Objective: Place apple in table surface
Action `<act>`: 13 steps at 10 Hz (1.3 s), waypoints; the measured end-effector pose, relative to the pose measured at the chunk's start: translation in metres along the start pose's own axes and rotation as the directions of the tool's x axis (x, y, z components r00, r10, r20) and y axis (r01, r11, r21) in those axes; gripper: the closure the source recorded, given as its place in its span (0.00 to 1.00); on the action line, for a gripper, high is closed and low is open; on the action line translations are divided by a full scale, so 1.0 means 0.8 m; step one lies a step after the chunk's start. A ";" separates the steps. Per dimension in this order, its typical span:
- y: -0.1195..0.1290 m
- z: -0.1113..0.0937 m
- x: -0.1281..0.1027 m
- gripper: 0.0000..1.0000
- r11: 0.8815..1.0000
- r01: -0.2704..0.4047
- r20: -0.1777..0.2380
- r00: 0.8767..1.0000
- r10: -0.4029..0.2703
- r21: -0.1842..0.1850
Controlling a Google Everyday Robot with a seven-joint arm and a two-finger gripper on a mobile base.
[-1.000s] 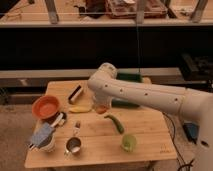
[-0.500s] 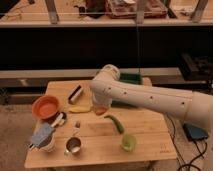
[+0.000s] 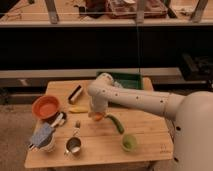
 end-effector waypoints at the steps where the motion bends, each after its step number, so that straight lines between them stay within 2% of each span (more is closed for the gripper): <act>1: -0.001 0.022 -0.001 0.54 1.000 -0.003 0.040 0.999 0.003 -0.001; 3: -0.008 0.032 -0.005 0.53 1.000 0.000 0.073 0.997 0.000 0.002; 4: -0.010 0.035 -0.007 0.46 1.000 0.001 0.085 0.996 -0.001 0.000; 5: -0.011 0.037 -0.009 0.34 1.000 0.003 0.092 0.996 -0.003 -0.004; 7: -0.010 0.040 -0.011 0.25 1.000 -0.007 0.101 0.995 0.009 -0.016; 13: -0.018 0.046 -0.013 0.25 1.000 -0.009 0.097 0.995 0.012 -0.028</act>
